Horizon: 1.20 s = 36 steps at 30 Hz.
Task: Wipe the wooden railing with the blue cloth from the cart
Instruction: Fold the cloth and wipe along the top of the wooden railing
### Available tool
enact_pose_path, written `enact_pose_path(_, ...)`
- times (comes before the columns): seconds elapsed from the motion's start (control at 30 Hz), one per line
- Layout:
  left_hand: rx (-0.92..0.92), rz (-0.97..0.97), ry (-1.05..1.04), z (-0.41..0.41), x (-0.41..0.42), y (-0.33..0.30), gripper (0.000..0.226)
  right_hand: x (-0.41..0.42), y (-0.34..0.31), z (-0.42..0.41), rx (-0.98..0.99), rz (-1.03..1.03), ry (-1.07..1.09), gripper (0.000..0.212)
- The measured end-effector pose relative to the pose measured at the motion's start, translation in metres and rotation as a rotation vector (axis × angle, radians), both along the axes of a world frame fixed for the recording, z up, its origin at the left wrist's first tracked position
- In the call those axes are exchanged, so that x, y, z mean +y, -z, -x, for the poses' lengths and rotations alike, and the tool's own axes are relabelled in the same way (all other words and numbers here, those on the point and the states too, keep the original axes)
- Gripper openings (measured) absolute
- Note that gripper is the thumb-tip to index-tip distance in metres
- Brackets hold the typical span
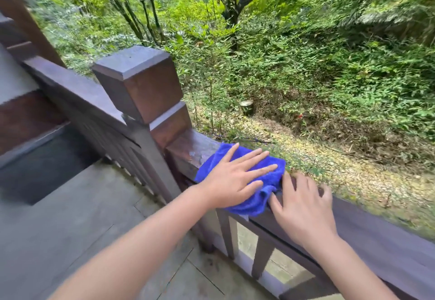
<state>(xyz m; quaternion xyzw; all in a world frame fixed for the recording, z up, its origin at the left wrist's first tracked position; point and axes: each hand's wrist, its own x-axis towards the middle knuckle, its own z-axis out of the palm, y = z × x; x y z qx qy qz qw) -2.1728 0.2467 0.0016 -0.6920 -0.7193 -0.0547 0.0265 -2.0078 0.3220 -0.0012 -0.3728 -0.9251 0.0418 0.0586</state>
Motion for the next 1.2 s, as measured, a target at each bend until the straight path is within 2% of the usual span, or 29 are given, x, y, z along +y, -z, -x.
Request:
enact_pose_path(0.1, 0.047, 0.024, 0.048, 0.029, 0.000, -0.003, 0.047, 0.001, 0.002, 0.002, -0.036, 0.008, 0.018, 0.066)
enact_pose_path(0.33, -0.058, -0.026, -0.458, 0.106, -0.032, 0.002, 0.048, -0.002, -0.002, 0.010, -0.071, 0.054, 0.070, 0.068)
enact_pose_path(0.47, -0.131, -0.167, -0.636, 0.092, -0.029, 0.012, 0.050, -0.006, -0.004, 0.020, -0.065, 0.049, 0.086, 0.069)
enact_pose_path(0.6, -0.188, -0.170, -0.701, 0.082, -0.024, 0.014, 0.054, -0.015, -0.002, 0.048, -0.050, 0.040, -0.010, 0.069)
enact_pose_path(0.83, -0.208, -0.177, -0.722, 0.026, -0.019, 0.014, 0.064, -0.014, -0.001, 0.054, -0.003, 0.067, -0.047, 0.063)
enact_pose_path(0.97, -0.253, -0.087, -0.664, 0.001, -0.011, 0.012, 0.065, -0.001, -0.017, 0.059, 0.324, 0.413, -0.136, 0.058)
enact_pose_path(1.03, -0.344, -0.116, -0.592, 0.008, -0.020, 0.008, 0.065, 0.003, -0.027, 0.061, 0.410, 0.393, -0.271, 0.062)
enact_pose_path(1.1, -0.406, -0.200, -0.470, 0.018, -0.039, 0.003, 0.070, 0.004, -0.035, 0.066, 0.383, 0.311, -0.426, 0.060)
enact_pose_path(1.2, -0.277, -0.148, -0.307, 0.037, -0.062, 0.000, 0.080, 0.008, -0.038, 0.079, 0.116, 0.223, -0.550, 0.063)
